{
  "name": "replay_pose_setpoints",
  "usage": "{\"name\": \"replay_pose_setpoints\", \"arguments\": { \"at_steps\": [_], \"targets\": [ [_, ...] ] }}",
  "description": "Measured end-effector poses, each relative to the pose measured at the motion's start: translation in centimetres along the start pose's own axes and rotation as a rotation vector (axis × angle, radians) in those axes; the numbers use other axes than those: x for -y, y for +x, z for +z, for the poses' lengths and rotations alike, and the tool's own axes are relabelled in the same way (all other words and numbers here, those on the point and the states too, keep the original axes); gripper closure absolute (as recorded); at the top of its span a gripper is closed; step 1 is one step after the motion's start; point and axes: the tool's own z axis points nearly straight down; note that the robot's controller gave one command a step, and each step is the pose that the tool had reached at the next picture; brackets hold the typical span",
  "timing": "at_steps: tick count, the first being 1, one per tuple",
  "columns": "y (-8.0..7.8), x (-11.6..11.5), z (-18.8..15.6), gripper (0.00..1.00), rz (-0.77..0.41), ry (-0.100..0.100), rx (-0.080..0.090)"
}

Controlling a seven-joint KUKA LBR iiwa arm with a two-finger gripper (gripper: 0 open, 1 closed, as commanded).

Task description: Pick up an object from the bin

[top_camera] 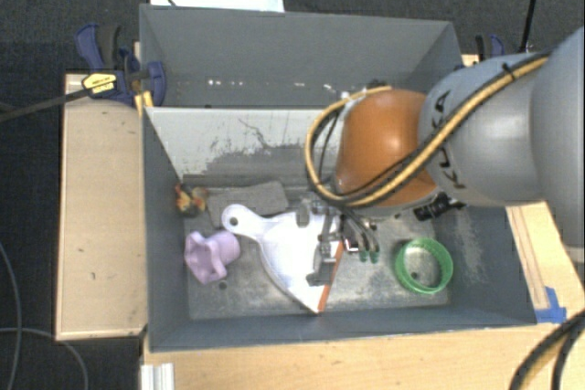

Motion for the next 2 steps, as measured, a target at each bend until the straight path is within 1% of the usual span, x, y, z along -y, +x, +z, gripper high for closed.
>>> {"name": "replay_pose_setpoints", "arguments": {
  "at_steps": [1, 2],
  "targets": [
    [-0.7, 0.3, 1.5, 0.00, 0.171, 0.000, 0.001],
    [-3.1, 0.9, 4.5, 1.00, 0.005, -0.004, 0.027]
  ]
}}
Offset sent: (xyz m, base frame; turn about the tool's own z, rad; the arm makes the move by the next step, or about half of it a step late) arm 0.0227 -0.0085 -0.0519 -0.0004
